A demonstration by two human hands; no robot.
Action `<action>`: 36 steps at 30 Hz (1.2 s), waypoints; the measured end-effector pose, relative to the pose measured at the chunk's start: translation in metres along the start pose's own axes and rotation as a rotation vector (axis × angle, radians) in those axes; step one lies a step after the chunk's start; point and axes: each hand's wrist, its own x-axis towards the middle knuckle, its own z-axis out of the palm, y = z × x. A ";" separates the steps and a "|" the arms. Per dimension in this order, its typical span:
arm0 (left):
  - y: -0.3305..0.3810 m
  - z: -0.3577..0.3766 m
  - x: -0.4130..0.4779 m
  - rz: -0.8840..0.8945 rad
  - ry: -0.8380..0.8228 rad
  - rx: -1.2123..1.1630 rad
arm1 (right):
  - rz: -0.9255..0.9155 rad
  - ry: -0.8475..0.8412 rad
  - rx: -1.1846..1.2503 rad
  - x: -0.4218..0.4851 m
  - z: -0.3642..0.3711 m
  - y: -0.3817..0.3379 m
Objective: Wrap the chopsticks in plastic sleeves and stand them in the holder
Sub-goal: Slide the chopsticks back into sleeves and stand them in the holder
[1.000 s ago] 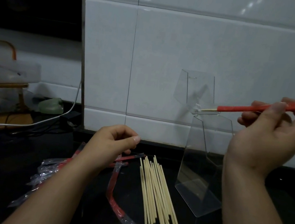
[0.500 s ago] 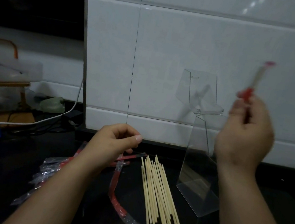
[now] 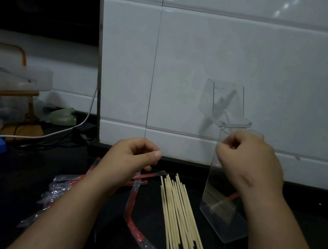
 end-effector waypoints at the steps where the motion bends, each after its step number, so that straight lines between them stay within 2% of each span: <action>1: 0.000 0.000 0.000 -0.002 -0.001 0.001 | -0.009 -0.026 -0.029 -0.001 0.001 -0.001; 14: 0.000 0.002 0.001 -0.012 -0.004 -0.010 | -0.188 0.077 -0.036 -0.010 0.028 -0.018; 19: 0.001 0.003 0.000 -0.008 -0.001 0.011 | -0.153 0.144 -0.132 -0.017 0.036 -0.031; 25: -0.001 0.003 0.002 -0.011 0.010 0.024 | -0.162 0.164 -0.098 -0.023 0.047 -0.046; 29: -0.001 0.002 0.003 -0.002 0.010 0.032 | -0.229 0.075 -0.033 -0.026 0.045 -0.046; 36: -0.003 0.000 0.004 -0.013 0.025 0.041 | -0.312 0.014 -0.122 -0.029 0.051 -0.052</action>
